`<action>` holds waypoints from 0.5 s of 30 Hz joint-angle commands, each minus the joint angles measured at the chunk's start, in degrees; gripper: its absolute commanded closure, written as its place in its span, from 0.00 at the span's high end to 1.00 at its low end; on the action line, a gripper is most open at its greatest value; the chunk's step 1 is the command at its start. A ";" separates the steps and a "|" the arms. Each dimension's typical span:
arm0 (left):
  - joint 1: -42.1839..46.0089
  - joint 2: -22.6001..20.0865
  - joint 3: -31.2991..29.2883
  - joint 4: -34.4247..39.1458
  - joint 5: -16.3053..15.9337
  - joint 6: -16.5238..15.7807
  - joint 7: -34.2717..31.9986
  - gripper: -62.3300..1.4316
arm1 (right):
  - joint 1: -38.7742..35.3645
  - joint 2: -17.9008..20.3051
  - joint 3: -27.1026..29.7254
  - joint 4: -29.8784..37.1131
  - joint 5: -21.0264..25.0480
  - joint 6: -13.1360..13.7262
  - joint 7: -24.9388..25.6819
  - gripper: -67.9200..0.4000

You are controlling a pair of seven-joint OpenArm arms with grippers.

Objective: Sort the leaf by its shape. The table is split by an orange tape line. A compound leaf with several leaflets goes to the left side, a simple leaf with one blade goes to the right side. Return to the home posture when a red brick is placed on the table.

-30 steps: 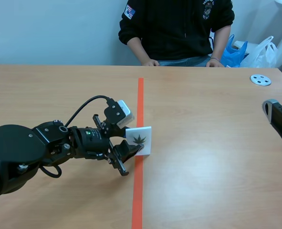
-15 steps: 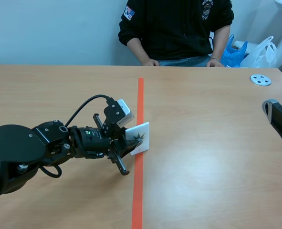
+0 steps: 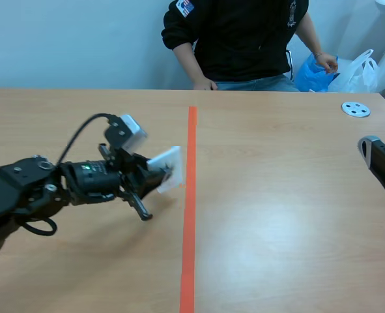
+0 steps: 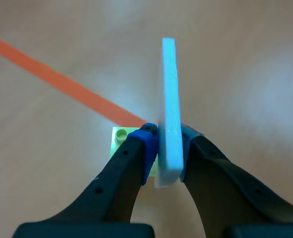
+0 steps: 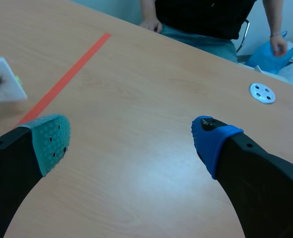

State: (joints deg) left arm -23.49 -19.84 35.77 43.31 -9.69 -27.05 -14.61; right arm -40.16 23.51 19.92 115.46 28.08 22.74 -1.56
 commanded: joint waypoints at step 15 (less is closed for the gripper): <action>12.83 -14.19 -21.20 4.20 -4.24 3.69 -1.42 0.10 | 1.29 0.76 0.76 0.20 0.61 -0.37 1.03 0.74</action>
State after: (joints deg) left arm -9.76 -33.67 15.03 47.27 -13.37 -23.97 -14.90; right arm -39.59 23.51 19.92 115.46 28.08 22.74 -1.56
